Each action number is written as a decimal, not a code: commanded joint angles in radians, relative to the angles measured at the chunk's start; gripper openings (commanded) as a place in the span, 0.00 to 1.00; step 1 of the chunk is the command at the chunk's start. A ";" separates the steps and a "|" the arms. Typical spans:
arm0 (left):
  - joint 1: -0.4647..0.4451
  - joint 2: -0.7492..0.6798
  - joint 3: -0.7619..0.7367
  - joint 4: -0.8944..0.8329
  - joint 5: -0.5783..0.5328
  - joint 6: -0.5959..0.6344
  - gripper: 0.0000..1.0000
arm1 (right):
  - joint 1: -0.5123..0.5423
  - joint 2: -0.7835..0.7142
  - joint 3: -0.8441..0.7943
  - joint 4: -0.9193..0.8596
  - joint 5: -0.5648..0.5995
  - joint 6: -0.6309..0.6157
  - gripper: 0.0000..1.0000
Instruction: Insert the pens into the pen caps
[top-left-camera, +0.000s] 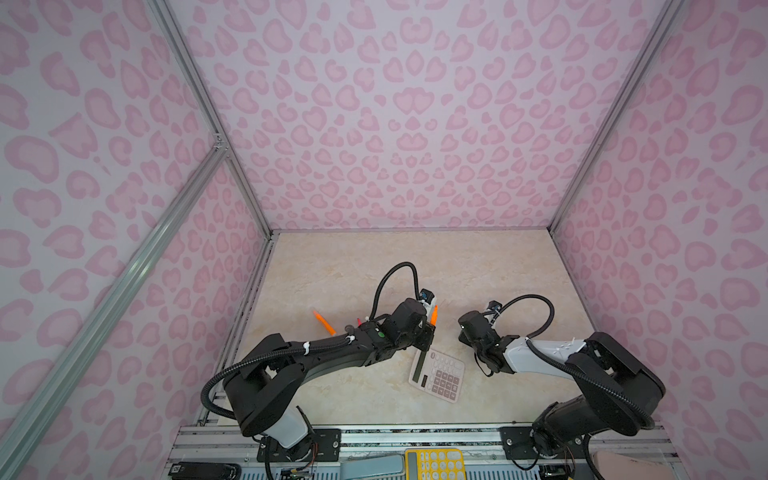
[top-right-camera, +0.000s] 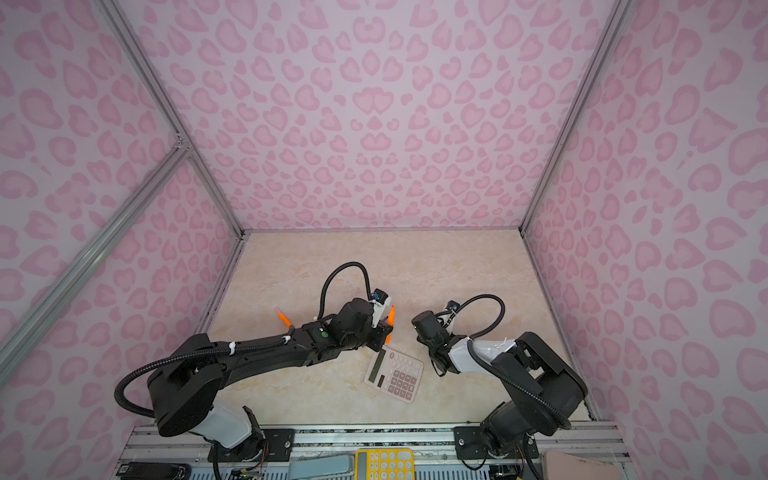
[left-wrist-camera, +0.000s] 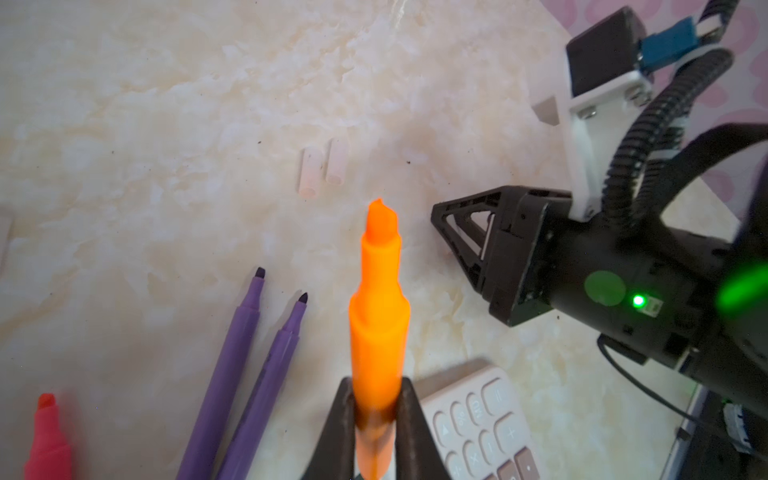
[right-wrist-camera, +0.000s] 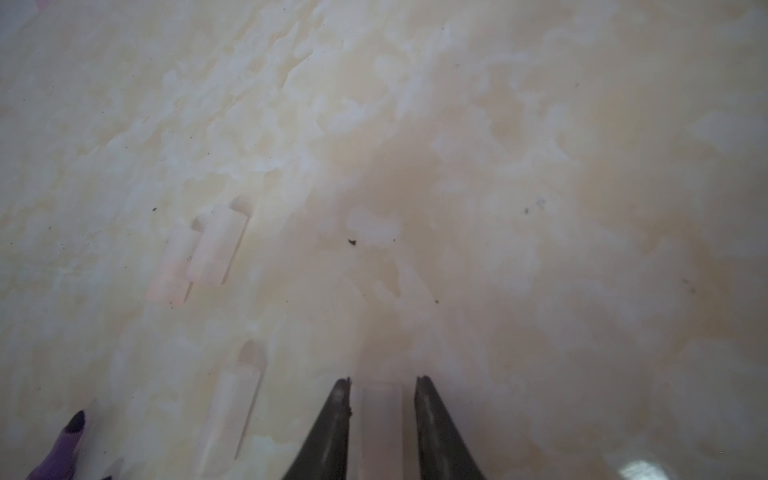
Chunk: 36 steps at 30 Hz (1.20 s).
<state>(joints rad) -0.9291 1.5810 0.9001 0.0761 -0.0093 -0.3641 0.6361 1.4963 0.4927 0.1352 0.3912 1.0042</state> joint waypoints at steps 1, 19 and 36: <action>0.001 0.028 0.029 0.057 0.038 0.034 0.03 | 0.003 -0.047 -0.047 -0.033 0.043 0.025 0.46; 0.001 0.053 0.073 0.073 0.129 0.112 0.03 | 0.016 -0.343 -0.021 -0.190 0.065 -0.061 0.79; 0.001 0.147 0.164 0.081 0.236 0.134 0.03 | 0.119 -0.822 -0.202 0.003 -0.086 -0.159 0.53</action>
<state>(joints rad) -0.9287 1.7176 1.0435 0.1284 0.1761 -0.2417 0.7483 0.6777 0.2878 0.0792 0.3180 0.8776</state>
